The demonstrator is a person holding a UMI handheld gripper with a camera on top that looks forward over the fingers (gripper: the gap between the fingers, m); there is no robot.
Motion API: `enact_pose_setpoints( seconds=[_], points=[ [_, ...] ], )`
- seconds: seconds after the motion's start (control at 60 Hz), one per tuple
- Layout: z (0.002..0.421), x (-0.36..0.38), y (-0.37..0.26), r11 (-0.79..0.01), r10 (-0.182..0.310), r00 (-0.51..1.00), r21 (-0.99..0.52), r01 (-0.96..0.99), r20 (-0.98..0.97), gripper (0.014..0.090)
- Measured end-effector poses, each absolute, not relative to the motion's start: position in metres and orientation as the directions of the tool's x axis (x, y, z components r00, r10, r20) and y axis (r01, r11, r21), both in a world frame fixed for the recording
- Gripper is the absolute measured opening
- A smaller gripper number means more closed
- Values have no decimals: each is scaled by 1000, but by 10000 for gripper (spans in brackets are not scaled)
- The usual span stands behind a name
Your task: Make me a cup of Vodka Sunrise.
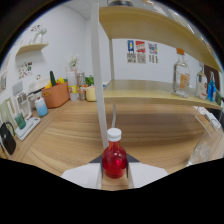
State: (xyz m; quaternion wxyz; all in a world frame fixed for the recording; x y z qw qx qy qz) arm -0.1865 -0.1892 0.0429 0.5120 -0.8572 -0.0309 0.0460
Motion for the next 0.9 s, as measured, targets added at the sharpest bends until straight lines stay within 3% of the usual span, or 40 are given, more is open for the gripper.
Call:
enact_pose_setpoints(
  seconds=[0.333,0.65,0.75,0.85,0.9],
  points=[
    [11,-187,-192,-582,90,995,-813,19,-41,349],
    [10,-187,-206,-601,152,987,-798,44,-61,368],
    [22,-189,-213,-586,193,978,-809,45,-85,491],
    [49,-191,-224,-560,247,963,-827,51,-108,826],
    [68,-188,-231,-541,270,956,-839,53,-114,860]
  ],
)
